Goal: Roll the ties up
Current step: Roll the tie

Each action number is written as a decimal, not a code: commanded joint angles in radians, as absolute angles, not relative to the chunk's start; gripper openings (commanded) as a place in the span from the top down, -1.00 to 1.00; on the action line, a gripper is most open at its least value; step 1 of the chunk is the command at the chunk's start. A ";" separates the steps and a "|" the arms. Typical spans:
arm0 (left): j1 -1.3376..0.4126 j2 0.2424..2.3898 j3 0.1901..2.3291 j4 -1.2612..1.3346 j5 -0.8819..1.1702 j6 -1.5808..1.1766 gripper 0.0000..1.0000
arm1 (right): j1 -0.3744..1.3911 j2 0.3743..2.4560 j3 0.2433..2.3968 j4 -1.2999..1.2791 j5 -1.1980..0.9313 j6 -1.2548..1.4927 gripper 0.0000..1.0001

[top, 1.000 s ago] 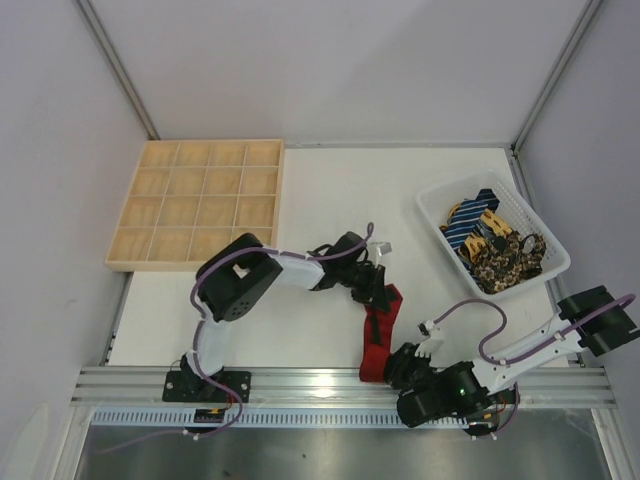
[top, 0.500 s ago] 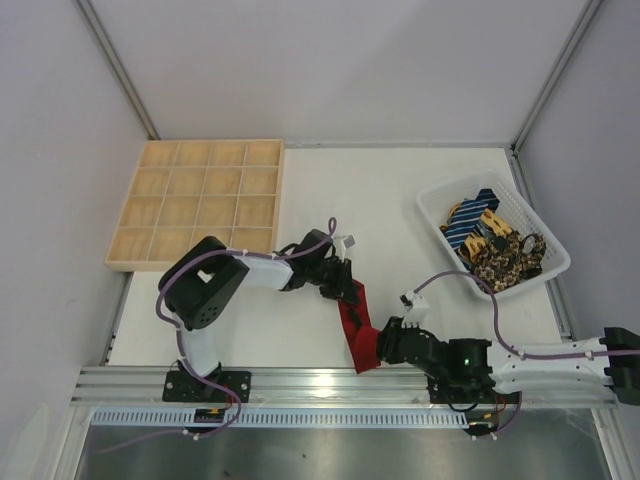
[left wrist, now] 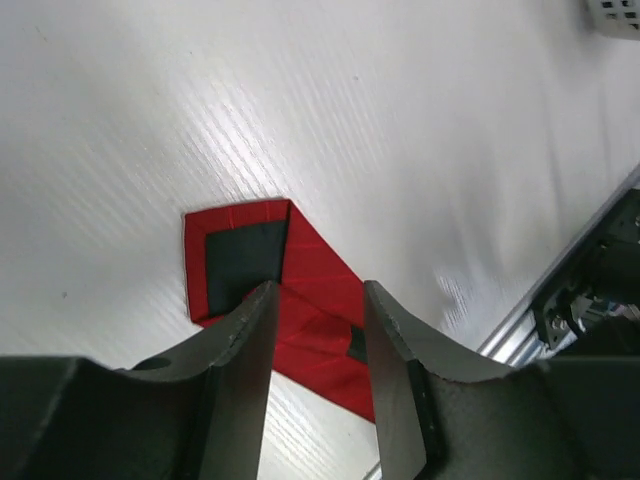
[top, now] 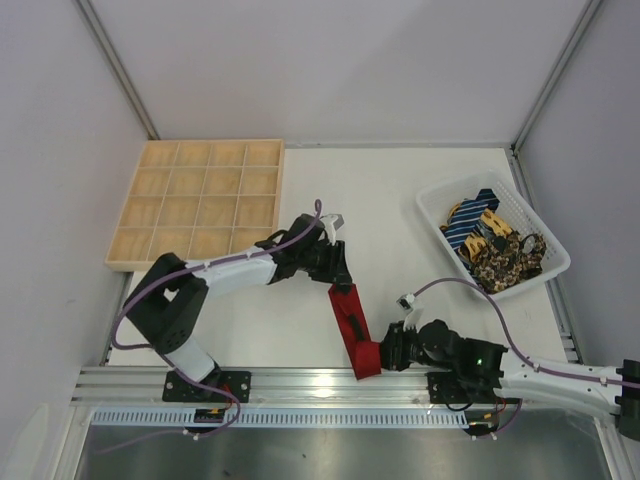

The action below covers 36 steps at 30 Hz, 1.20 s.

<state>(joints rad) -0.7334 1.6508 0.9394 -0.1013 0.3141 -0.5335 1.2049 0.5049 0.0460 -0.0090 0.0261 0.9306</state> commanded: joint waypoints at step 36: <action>-0.742 2.009 1.127 -0.169 0.376 -0.500 0.49 | 0.845 0.978 0.047 0.342 -0.431 0.885 0.64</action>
